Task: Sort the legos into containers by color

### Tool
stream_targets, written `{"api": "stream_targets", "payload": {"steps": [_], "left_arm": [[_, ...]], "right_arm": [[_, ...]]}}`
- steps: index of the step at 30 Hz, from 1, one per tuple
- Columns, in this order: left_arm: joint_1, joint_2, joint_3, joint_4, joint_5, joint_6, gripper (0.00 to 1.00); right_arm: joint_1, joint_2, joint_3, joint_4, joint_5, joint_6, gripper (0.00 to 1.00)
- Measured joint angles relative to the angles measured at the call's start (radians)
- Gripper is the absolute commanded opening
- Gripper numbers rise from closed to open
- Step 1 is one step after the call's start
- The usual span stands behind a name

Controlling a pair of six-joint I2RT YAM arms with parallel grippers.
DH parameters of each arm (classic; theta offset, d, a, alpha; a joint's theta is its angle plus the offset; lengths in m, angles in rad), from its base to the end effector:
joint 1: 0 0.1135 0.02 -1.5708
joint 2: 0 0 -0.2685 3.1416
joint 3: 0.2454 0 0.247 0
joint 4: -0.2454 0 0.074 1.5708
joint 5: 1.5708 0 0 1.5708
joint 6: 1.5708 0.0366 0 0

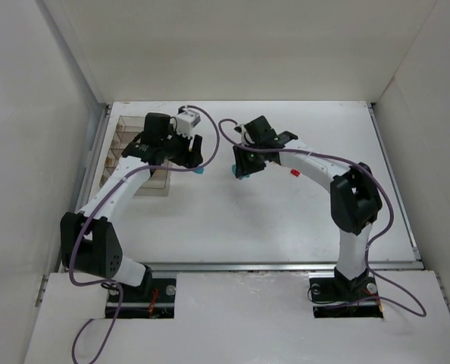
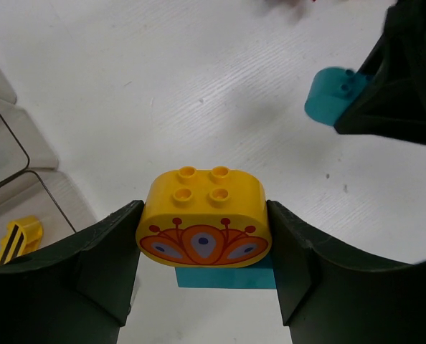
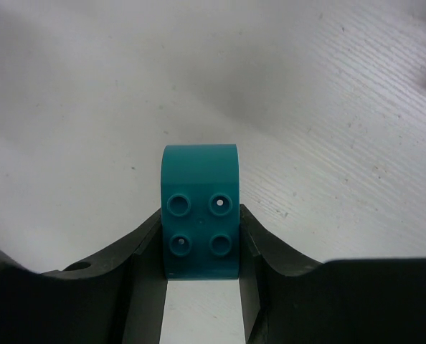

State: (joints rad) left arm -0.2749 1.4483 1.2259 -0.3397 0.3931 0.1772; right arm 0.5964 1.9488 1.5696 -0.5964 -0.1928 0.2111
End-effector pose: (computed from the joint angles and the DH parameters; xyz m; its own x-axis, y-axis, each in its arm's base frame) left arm 0.3093 -0.1018 0.3282 -0.4057 0.2836 -0.8689 0.6443 0.7630 -0.0518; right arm 0.3481 0.2448 0.2391 -0.8040 -0.2972 -0.5150 -0.4824 0.8325 0.2726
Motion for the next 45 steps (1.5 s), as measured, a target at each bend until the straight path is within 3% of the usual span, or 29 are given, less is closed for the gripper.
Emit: {"api": "stream_targets", "payload": {"steps": [5, 11, 13, 20, 23, 29, 35, 36, 38, 39, 45], "left_arm": [[0.0, -0.004, -0.14, 0.009, -0.043, 0.07, 0.0], [0.0, -0.071, -0.291, -0.001, -0.072, 0.119, 0.0], [0.0, -0.146, -0.349, 0.006, -0.076, 0.142, 0.0], [-0.005, -0.412, -0.581, 0.127, -0.137, 0.317, 0.0], [-0.006, -0.339, -0.579, 0.135, -0.14, 0.386, 0.02], [-0.012, -0.066, -0.507, 0.074, -0.134, 0.455, 0.08], [-0.041, -0.014, -0.467, 0.042, -0.124, 0.489, 0.37], [-0.046, -0.008, -0.462, 0.04, -0.124, 0.494, 0.5], [-0.052, -0.002, -0.456, 0.032, -0.121, 0.5, 0.65], [-0.053, -0.002, -0.454, 0.027, -0.119, 0.503, 0.99], [-0.052, -0.046, -0.393, -0.019, -0.063, 0.503, 1.0]], "right_arm": [[-0.001, 0.014, 0.124, -0.013, -0.049, 0.012, 0.0], [0.006, 0.277, 0.687, 0.067, -0.185, 0.065, 0.0], [0.014, 0.355, 0.794, 0.154, -0.233, 0.117, 0.0], [0.066, 0.608, 0.94, 0.437, -0.335, 0.412, 0.0], [0.086, 0.679, 0.963, 0.483, -0.367, 0.486, 0.0], [0.107, 0.611, 0.786, 0.572, -0.394, 0.512, 0.0], [0.105, 0.551, 0.747, 0.617, -0.423, 0.5, 0.0], [0.105, 0.54, 0.738, 0.625, -0.426, 0.499, 0.0], [0.104, 0.523, 0.73, 0.631, -0.431, 0.496, 0.0], [0.103, 0.515, 0.725, 0.634, -0.435, 0.493, 0.0], [0.082, 0.483, 0.704, 0.637, -0.51, 0.485, 0.0]]}}
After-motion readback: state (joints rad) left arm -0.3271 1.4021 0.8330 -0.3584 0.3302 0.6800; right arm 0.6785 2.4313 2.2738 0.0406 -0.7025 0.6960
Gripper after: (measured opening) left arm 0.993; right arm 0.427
